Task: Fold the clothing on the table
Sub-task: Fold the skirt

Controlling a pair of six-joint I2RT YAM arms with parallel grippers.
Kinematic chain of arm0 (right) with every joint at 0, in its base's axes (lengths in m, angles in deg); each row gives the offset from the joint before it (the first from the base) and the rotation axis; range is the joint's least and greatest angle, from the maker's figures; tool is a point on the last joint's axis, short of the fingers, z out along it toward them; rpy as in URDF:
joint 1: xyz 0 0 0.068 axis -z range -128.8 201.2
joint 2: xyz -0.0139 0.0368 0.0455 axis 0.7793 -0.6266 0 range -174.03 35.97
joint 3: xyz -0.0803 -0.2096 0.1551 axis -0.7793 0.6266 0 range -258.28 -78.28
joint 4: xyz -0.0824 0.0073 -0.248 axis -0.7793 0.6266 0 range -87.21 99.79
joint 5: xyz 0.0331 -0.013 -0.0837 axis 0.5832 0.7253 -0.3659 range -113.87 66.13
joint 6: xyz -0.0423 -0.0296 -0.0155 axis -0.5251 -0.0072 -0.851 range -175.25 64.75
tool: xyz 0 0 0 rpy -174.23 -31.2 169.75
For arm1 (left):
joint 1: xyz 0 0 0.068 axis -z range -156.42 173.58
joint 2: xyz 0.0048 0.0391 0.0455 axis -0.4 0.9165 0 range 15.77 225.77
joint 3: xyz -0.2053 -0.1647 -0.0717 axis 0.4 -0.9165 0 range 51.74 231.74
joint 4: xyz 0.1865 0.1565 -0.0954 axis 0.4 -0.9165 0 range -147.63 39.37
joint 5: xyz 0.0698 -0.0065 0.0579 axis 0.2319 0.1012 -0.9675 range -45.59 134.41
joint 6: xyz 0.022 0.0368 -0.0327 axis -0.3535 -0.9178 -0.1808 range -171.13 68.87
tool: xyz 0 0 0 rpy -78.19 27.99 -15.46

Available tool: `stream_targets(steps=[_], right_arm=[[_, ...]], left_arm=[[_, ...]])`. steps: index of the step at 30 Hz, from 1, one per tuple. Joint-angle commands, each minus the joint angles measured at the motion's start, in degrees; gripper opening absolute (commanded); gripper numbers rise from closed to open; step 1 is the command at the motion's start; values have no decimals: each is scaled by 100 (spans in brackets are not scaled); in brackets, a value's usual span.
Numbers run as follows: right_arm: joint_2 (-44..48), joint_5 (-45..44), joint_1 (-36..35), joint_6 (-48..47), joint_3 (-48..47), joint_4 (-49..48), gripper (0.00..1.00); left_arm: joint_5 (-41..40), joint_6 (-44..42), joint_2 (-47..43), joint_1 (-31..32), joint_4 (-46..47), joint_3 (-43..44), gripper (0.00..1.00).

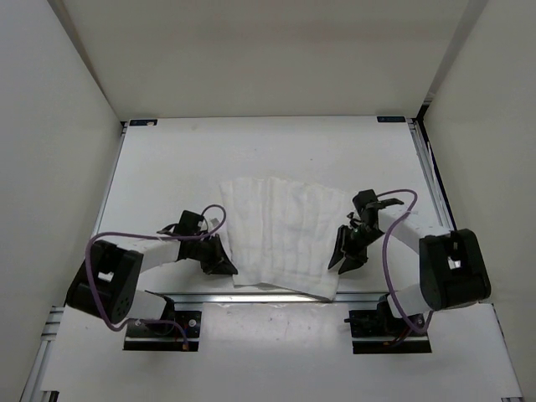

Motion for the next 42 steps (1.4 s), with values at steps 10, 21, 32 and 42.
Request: stream_targets(steps=[10,21,32,42], right_arm=[[-1442,-788,34,-241,-765,-438,32],[-3869,-1439,519,-680,-4297,-273,32],[-2306,-1412,315,-786,-3634,-148,46],[-2191,-939,237,-514,-2498,-481,44]], left_arm=[[-1060,-21,1189,36,608,1173,0],[-1175,-347,1242,-492,301,1226,0],[-1096,-144,1163,-536,556,1200,0],[-1095,-206,1127,-633,485,1147,0]])
